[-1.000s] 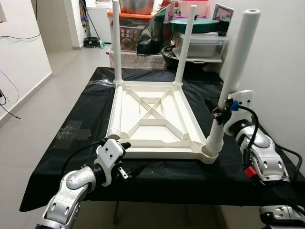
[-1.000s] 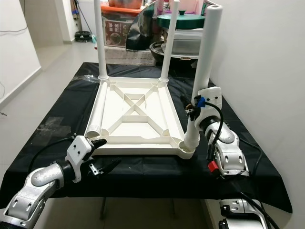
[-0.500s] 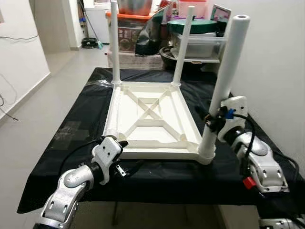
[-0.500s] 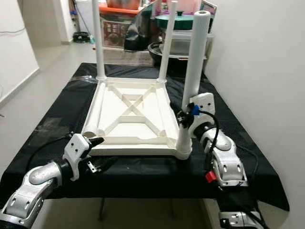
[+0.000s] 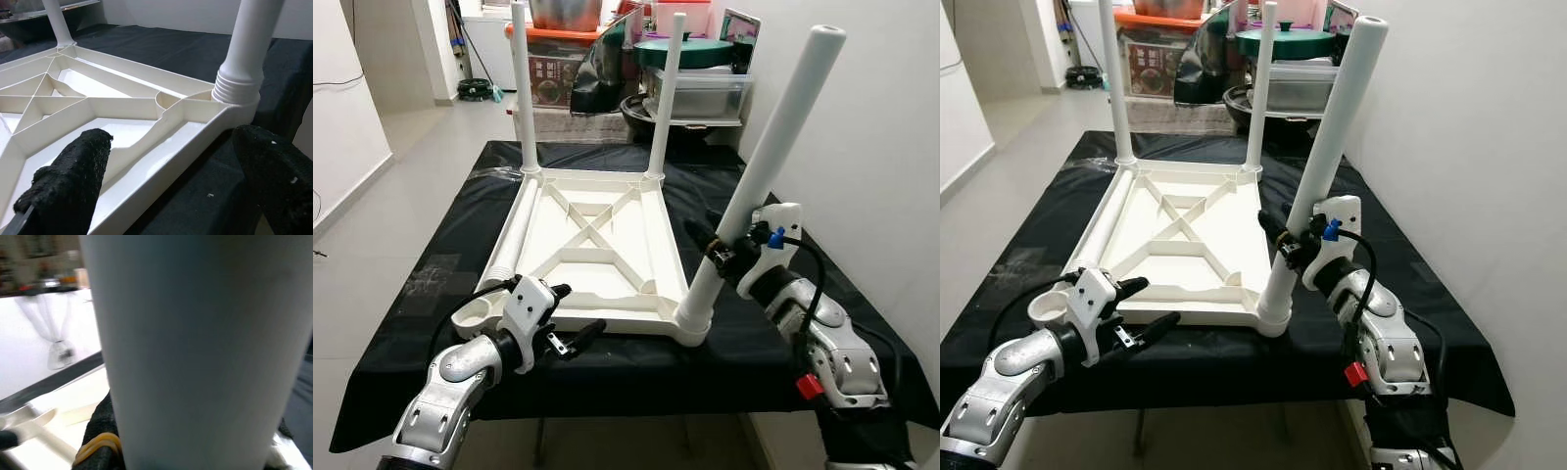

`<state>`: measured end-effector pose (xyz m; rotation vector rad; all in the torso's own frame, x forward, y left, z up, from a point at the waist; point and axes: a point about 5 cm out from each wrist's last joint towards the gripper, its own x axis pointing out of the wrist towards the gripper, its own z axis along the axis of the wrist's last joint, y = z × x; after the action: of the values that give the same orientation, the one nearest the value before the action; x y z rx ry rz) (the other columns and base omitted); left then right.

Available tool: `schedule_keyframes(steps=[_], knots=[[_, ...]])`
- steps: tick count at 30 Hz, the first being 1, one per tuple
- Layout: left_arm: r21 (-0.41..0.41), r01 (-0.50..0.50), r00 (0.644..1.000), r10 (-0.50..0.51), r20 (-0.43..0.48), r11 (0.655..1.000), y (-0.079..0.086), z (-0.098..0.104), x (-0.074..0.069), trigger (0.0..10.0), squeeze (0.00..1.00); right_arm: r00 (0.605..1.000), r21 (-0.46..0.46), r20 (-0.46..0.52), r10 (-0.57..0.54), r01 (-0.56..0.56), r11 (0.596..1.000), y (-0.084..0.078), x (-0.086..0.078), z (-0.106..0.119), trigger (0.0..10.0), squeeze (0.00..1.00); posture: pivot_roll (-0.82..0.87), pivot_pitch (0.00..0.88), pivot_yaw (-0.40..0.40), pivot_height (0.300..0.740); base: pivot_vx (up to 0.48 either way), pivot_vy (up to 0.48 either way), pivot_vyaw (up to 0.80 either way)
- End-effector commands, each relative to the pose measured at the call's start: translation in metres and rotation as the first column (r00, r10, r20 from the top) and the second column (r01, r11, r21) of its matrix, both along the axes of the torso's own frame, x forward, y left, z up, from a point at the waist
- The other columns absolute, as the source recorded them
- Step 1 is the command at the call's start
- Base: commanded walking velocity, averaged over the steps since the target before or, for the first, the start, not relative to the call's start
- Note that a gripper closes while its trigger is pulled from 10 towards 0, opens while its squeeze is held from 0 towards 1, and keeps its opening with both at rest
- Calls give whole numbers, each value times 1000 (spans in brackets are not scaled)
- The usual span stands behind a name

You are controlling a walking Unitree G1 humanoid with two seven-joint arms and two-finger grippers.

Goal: Building children table

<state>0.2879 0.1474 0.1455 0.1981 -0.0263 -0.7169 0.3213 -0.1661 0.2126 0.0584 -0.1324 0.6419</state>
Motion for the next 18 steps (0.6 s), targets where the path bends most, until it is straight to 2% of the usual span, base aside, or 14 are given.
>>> schedule_keyframes(steps=[1,8,18], knots=[[-6,-6,1000,6,-13,1000,2,0,2,10000,0,983,-5,-96,154,-155,988,17,-4,-17,0,0,56,0,-76,740,0,0,0],[0,-7,1000,7,-20,1000,0,-3,1,10000,0,967,-126,-108,232,-245,961,3,7,-19,0,0,64,0,-84,740,0,0,0],[-1,-8,1000,8,-27,1000,-1,-5,-1,10000,0,950,-153,-112,290,-305,940,-8,25,-16,0,0,84,0,-98,740,0,0,0]])
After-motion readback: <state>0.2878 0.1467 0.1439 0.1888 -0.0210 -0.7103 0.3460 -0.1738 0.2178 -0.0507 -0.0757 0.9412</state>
